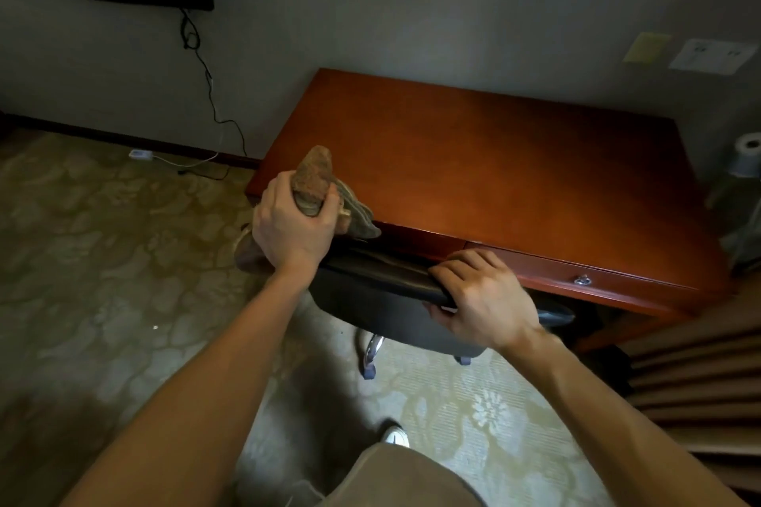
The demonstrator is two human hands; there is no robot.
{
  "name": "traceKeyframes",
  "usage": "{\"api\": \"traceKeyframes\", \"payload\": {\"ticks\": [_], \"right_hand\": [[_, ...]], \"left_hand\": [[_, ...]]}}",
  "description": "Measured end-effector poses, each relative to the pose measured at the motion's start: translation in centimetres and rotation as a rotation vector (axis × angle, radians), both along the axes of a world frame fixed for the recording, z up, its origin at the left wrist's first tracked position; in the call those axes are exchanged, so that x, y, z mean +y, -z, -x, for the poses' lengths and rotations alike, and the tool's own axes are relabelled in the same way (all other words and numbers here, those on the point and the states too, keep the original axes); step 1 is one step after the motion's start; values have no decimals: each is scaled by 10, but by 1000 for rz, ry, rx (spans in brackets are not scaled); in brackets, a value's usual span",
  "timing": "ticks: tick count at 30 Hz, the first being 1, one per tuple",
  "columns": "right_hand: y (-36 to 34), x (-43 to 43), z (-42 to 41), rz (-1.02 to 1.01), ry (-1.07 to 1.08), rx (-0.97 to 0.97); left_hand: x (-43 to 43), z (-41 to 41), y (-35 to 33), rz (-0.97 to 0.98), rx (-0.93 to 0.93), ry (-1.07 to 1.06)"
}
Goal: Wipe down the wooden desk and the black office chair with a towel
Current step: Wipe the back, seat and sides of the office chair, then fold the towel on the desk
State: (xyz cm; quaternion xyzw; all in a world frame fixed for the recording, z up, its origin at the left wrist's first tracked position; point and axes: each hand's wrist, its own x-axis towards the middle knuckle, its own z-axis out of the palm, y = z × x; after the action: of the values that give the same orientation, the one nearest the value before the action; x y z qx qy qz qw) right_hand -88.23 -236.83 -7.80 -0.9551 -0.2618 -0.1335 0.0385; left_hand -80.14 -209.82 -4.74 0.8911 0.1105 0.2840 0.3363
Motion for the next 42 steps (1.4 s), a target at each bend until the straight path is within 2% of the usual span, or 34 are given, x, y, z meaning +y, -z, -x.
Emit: {"api": "traceKeyframes", "payload": {"ticks": [10,17,20,24,27,31,34,38,42], "right_hand": [[-21,-30,-75,130,102,132],[-25,-28,-76,224,218,173],[-23,-14,-56,201,376,165],[-26,6,-32,143,571,325],[-38,43,-19,-79,640,394],[-53,123,-5,-490,700,279],[-62,207,-1,-743,619,217],[-67,314,-6,-1165,415,551],[-60,394,-23,-1320,347,851]], "left_hand": [[-34,-76,-3,-61,20,52],[-37,-78,-3,-108,26,144],[-28,-74,-9,59,94,171],[-2,-70,-26,472,119,172],[37,-67,-48,737,156,221],[104,-49,-78,1002,222,330],[162,-28,-86,1182,338,380],[227,4,-78,1456,439,593],[285,24,-59,1553,487,604]]}}
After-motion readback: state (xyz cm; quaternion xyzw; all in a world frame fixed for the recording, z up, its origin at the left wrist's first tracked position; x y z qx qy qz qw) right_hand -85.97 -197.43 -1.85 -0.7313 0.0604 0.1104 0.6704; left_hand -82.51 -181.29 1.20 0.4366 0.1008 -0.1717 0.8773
